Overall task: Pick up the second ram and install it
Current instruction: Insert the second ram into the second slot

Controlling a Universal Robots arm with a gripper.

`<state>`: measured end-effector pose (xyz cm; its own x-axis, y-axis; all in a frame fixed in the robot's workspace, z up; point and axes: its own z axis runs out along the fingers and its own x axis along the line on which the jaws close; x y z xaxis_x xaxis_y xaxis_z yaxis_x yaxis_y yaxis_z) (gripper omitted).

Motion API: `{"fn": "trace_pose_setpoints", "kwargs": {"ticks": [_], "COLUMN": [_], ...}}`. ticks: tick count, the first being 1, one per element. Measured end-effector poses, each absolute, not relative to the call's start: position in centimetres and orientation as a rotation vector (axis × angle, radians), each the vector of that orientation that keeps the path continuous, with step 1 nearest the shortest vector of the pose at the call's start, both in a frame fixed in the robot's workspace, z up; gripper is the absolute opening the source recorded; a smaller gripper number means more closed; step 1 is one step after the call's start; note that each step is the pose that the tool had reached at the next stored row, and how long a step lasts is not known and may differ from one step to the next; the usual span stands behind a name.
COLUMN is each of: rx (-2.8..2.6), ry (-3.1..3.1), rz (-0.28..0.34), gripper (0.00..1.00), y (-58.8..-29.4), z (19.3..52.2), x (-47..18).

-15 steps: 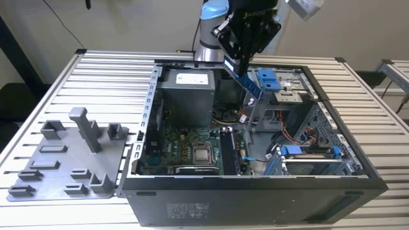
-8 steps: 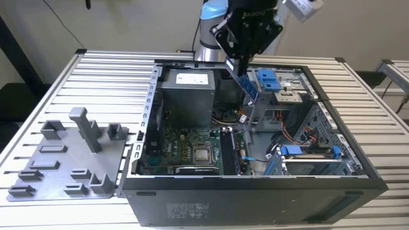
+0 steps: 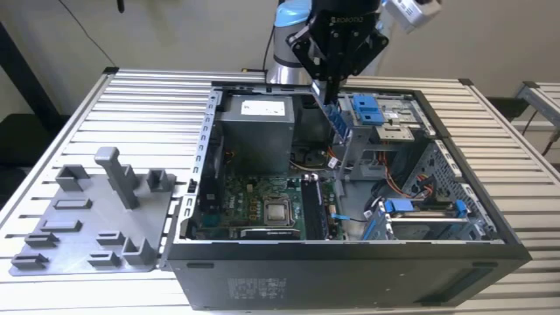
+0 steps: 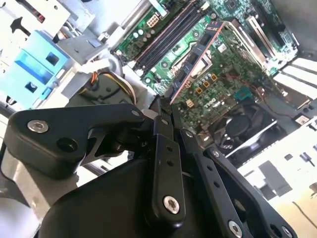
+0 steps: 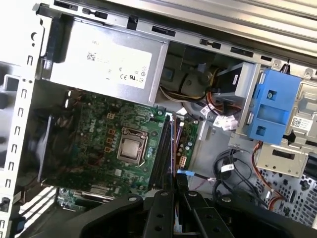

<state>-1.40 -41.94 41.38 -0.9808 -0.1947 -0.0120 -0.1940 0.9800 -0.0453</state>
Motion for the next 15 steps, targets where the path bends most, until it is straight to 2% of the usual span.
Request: {"fn": "trace_pose_setpoints", "kwargs": {"ticks": [15], "rx": [-0.045], "ry": [3.128], "rz": [-0.071], "gripper": [0.14], "y": [-41.94], "z": [41.3], "x": [-1.39]}}
